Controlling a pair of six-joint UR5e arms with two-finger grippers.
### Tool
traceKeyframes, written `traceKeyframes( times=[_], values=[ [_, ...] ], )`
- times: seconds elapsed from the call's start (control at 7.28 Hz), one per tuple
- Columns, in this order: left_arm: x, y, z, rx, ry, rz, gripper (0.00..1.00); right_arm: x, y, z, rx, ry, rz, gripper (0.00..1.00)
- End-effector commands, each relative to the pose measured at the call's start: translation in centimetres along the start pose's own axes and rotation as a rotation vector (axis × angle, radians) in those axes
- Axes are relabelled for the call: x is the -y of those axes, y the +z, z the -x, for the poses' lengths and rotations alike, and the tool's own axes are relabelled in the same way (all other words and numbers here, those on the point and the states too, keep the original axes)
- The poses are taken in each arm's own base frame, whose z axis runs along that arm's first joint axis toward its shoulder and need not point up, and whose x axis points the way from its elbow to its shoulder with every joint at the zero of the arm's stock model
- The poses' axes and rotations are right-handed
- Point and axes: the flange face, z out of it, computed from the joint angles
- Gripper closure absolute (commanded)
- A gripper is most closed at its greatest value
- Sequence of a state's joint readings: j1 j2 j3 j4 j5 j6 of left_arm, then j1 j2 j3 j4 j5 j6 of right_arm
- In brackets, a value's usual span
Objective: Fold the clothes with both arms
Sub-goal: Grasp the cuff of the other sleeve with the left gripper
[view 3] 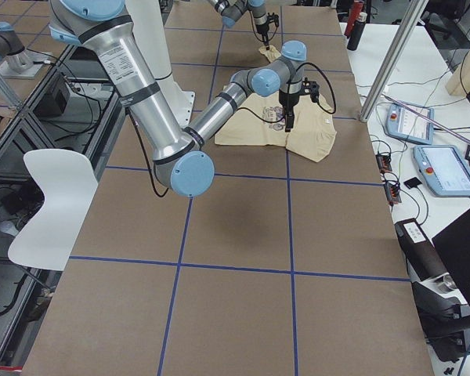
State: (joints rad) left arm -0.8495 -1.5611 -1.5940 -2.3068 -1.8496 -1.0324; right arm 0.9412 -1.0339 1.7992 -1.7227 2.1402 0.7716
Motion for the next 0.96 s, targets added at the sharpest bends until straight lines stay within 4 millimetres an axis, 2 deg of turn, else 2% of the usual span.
traceKeyframes(
  times=[0.0,0.14,0.27,0.55,0.69,0.82],
  values=[
    [-0.1,-2.4,-2.7,-0.095,0.017,0.044,1.00,0.0,-0.1,-0.4,-0.001,0.007,0.003,0.00],
    [0.8,-4.2,-5.0,-0.154,0.026,0.047,1.00,-0.2,0.3,-1.1,-0.008,0.014,0.009,0.00],
    [3.6,-5.9,-7.1,-0.199,0.009,0.055,1.00,-0.7,1.2,-2.6,-0.027,0.030,0.022,0.00],
    [12.5,-11.5,-14.2,-0.230,-0.051,0.079,1.00,-2.2,2.1,-5.1,-0.048,0.036,0.037,0.00],
    [15.7,-14.3,-18.2,-0.221,-0.070,0.085,1.00,-2.9,2.1,-5.7,-0.051,0.037,0.040,0.00],
    [17.9,-17.0,-21.0,-0.236,-0.081,0.096,1.00,-3.1,2.2,-6.1,-0.053,0.040,0.042,0.00]
  ],
)
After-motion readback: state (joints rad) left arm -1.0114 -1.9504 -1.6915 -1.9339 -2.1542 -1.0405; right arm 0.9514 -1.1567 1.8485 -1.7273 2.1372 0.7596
